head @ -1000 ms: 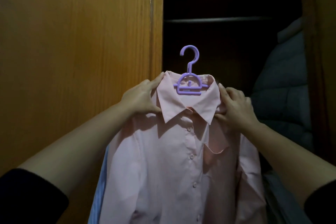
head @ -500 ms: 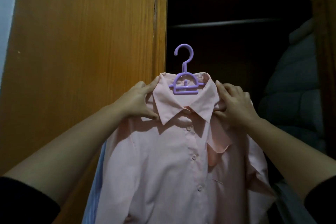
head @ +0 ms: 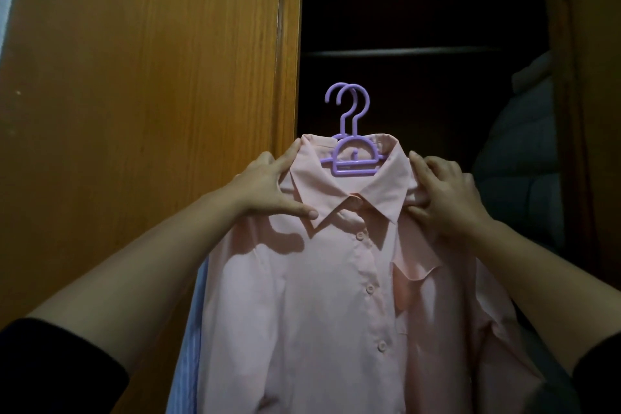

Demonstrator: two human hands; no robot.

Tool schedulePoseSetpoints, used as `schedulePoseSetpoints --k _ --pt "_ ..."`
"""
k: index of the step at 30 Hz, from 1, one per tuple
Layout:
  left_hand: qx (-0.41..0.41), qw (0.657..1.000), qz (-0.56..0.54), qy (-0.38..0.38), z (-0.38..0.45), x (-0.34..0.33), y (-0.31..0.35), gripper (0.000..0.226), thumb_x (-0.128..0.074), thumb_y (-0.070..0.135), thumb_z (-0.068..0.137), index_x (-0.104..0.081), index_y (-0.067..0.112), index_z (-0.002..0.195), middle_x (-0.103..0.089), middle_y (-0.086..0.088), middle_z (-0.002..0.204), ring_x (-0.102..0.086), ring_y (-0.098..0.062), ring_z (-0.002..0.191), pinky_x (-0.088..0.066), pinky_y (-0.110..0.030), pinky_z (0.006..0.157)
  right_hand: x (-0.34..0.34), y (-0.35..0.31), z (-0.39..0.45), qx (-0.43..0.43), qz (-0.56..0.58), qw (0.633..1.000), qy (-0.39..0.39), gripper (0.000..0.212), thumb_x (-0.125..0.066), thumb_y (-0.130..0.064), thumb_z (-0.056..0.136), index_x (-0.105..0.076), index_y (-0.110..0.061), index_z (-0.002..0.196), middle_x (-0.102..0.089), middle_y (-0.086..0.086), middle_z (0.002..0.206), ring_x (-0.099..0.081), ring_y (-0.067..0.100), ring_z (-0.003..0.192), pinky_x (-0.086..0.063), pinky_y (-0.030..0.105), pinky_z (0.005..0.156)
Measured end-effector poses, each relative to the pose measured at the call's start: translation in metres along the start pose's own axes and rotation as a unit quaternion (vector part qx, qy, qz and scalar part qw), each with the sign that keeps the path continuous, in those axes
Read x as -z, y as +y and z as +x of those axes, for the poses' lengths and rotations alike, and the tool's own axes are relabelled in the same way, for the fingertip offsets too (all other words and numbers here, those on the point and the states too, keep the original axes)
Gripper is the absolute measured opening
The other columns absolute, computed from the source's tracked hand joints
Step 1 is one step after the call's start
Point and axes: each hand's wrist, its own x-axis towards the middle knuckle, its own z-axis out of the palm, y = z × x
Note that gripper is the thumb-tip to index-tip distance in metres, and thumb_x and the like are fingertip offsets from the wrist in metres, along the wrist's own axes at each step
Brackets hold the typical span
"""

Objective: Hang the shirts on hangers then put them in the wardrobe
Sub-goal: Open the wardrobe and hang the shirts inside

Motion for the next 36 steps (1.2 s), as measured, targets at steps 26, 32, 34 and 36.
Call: schedulePoseSetpoints --k 26,32,34,36 --pt "-0.075 0.995 -0.049 0.05 0.019 0.012 -0.008 0.095 -0.054 0.078 0.053 -0.038 0.043 0.14 -0.053 0.004 0.123 -0.053 -0.015 0.108 -0.05 -0.034 0.087 -0.01 -0.007 0.036 -0.019 -0.009 1.0 0.021 0.101 -0.064 -0.059 0.076 0.002 -0.036 0.149 -0.025 0.006 0.146 -0.03 0.029 0.128 -0.032 0.045 0.102" --pt "-0.029 0.975 -0.213 -0.059 0.019 0.027 -0.007 0.056 -0.071 0.062 0.057 -0.061 0.049 0.111 -0.065 0.019 0.111 -0.061 -0.007 0.102 -0.048 -0.027 0.082 -0.027 -0.012 0.033 -0.013 0.064 0.998 -0.008 0.103 -0.071 -0.051 0.074 -0.003 -0.037 0.149 -0.027 0.006 0.141 -0.027 0.026 0.127 -0.027 0.042 0.104" --pt "-0.015 0.974 -0.217 -0.065 0.022 0.031 -0.007 0.047 -0.069 0.06 0.061 -0.066 0.045 0.106 -0.069 0.016 0.104 -0.064 -0.012 0.098 -0.051 -0.032 0.085 -0.033 -0.01 0.029 -0.008 0.095 0.995 -0.004 0.104 -0.073 -0.052 0.071 -0.007 -0.035 0.15 -0.029 0.006 0.139 -0.026 0.024 0.125 -0.027 0.042 0.104" --pt "-0.004 0.972 -0.224 -0.065 0.022 0.032 -0.007 0.053 -0.07 0.065 0.057 -0.067 0.044 0.106 -0.071 0.012 0.103 -0.066 -0.017 0.097 -0.052 -0.037 0.088 -0.038 -0.009 0.026 -0.014 0.118 0.993 -0.002 0.104 -0.074 -0.053 0.07 -0.008 -0.036 0.149 -0.027 0.005 0.139 -0.024 0.022 0.124 -0.028 0.043 0.104"
